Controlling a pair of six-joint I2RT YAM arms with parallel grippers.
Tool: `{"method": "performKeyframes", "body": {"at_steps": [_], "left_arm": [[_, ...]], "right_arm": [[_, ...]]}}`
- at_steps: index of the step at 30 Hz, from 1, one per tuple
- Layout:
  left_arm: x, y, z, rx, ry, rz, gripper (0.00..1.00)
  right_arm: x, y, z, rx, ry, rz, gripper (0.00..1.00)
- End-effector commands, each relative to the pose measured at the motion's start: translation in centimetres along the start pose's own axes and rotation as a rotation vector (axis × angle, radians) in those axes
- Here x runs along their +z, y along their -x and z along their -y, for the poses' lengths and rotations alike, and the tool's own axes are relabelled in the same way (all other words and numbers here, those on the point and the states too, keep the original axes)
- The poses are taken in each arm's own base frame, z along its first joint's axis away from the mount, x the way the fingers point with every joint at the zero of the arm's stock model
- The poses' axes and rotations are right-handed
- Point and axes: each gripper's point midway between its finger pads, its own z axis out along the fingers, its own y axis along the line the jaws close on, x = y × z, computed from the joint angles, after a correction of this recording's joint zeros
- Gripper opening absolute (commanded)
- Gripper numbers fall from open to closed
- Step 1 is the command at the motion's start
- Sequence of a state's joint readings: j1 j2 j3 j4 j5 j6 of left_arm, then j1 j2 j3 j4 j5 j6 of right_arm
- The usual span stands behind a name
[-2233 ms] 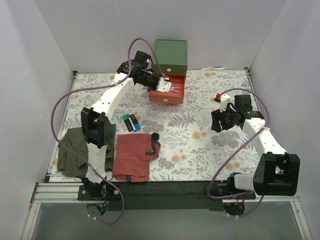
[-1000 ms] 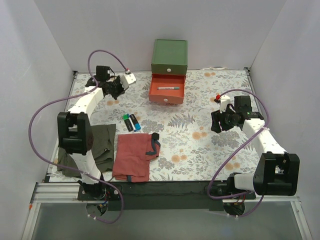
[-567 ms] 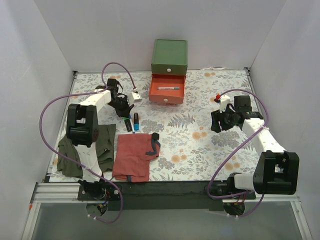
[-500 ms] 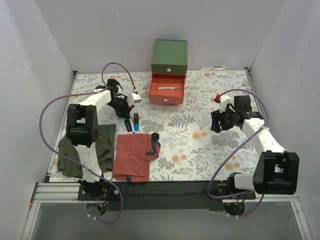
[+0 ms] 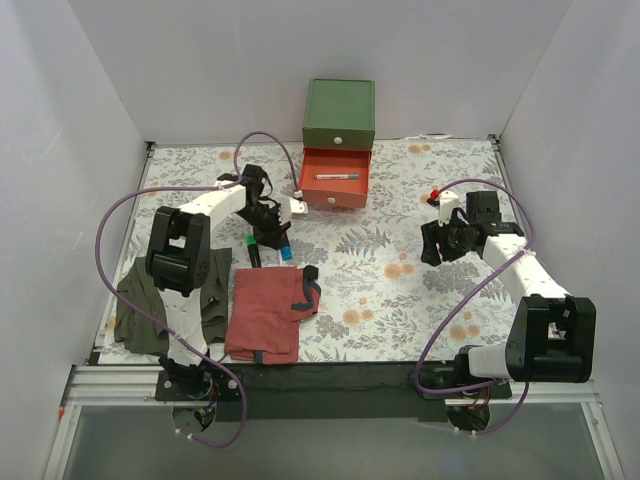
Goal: Sort the stationery into containers
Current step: Move the pen to the center of the board.
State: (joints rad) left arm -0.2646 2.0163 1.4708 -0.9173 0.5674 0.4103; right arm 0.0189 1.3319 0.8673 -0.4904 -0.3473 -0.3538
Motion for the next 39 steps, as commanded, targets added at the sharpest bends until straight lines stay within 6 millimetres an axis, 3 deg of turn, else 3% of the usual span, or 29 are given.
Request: {"method": "performKeyframes", "body": {"at_steps": [1, 6, 9, 10, 14, 17, 19, 21, 23, 24, 28, 34, 39], "left_arm": [[0.2, 2.8, -0.4, 0.018, -0.011, 0.039, 0.00], [-1.1, 2.6, -1.9, -0.055, 0.081, 0.013, 0.00], [-2.6, 1.5, -1.6, -0.090, 0.094, -0.012, 0.63], [-2.8, 1.2, -1.4, -0.078, 0.096, -0.014, 0.76], [-5.1, 0.9, -0.2, 0.052, 0.120, 0.081, 0.78], [-5.5, 2.2, -0.4, 0.081, 0.165, 0.157, 0.79], [-5.1, 2.6, -0.8, 0.096, 0.182, 0.142, 0.74], [-4.8, 4.0, -1.0, 0.126, 0.170, 0.117, 0.60], [-4.8, 5.2, -0.9, 0.151, 0.155, 0.134, 0.52], [-4.3, 5.2, -0.7, 0.161, 0.122, 0.128, 0.29], [-3.0, 6.0, -1.1, 0.141, 0.067, 0.085, 0.08], [-1.4, 5.5, -1.3, 0.102, 0.042, 0.086, 0.00], [-0.7, 4.5, -0.7, 0.090, 0.027, 0.060, 0.00]], "right_arm": [[-0.3, 1.7, 0.6, -0.017, -0.015, 0.051, 0.67], [-0.6, 1.0, 0.4, -0.018, -0.023, 0.049, 0.67], [-0.6, 0.4, 0.1, -0.016, -0.024, 0.045, 0.67], [-0.6, 0.1, 0.0, -0.012, -0.023, 0.041, 0.67], [-0.4, -0.4, -0.3, -0.007, -0.011, 0.034, 0.67], [-0.4, -0.1, -0.2, -0.008, -0.009, 0.037, 0.67], [-0.4, 0.1, -0.1, -0.013, -0.011, 0.038, 0.67], [-0.5, 0.2, 0.0, -0.017, -0.015, 0.039, 0.67], [-0.5, 0.1, 0.0, -0.017, -0.017, 0.037, 0.67], [-0.4, -0.1, -0.1, -0.018, -0.014, 0.036, 0.67], [-0.5, -0.4, -0.2, -0.015, -0.016, 0.039, 0.67], [-0.9, -0.4, 0.1, -0.020, -0.042, 0.043, 0.68], [-0.9, -0.5, 0.1, -0.020, -0.044, 0.040, 0.68]]}}
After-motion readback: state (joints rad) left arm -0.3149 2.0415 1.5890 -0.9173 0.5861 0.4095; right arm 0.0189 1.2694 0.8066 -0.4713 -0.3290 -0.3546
